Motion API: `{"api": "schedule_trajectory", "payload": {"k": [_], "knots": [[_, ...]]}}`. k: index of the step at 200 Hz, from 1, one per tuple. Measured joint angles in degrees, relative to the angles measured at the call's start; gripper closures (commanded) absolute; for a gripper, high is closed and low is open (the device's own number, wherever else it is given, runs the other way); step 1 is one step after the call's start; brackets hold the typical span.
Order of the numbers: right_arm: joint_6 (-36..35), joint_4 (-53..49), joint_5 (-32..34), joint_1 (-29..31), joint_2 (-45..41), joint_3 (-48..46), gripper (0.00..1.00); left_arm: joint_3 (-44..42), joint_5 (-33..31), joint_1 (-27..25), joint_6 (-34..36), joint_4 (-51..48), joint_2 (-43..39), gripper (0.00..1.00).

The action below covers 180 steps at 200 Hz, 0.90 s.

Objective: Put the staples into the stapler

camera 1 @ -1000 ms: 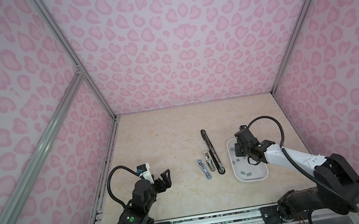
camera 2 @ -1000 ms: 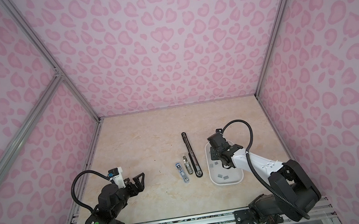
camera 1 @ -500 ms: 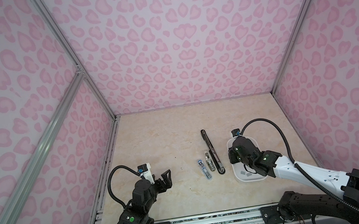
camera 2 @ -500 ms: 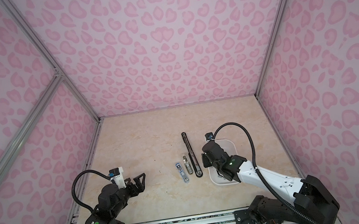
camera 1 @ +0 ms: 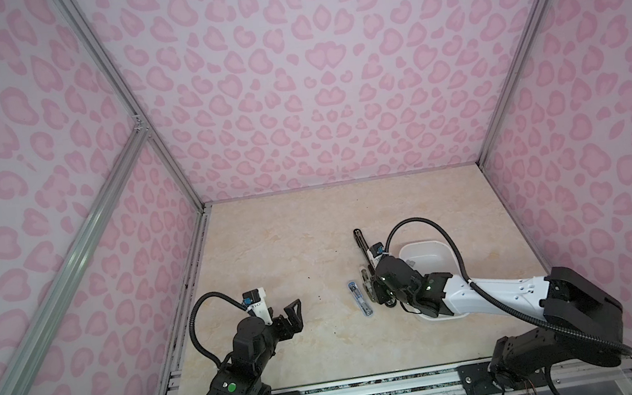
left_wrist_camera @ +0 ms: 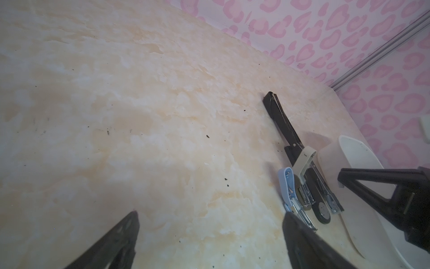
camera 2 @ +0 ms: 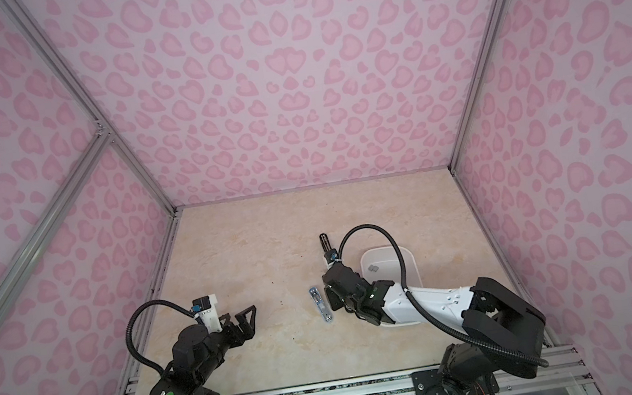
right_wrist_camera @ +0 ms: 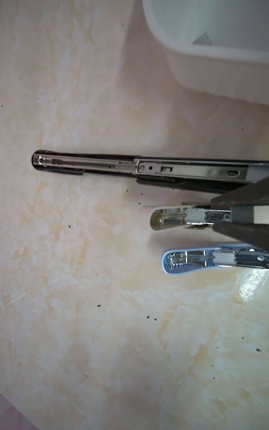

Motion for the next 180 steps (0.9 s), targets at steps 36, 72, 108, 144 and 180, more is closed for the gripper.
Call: {"api": "schedule_trajectory", "payload": {"k": [36,72,108,144,180], "knots": [[0.0,2.8,-1.5,1.4,4.0,-0.2,0.88,0.0,0.0,0.0,0.0,0.0,-0.1,0.03],[-0.5,4.4,-1.4,1.7,5.2,-1.0,0.88,0.0,0.0,0.0,0.0,0.2,-0.1,0.03],[-1.1,5.0,0.0,1.8,5.4,-1.7,0.87,0.0,0.0,0.0,0.0,0.2,-0.2,0.03],[-1.5,4.9,1.2,1.8,6.1,-1.8,0.88,0.0,0.0,0.0,0.0,0.2,-0.2,0.03],[-1.5,5.0,1.6,1.8,7.1,-1.6,0.88,0.0,0.0,0.0,0.0,0.2,-0.2,0.03]]}}
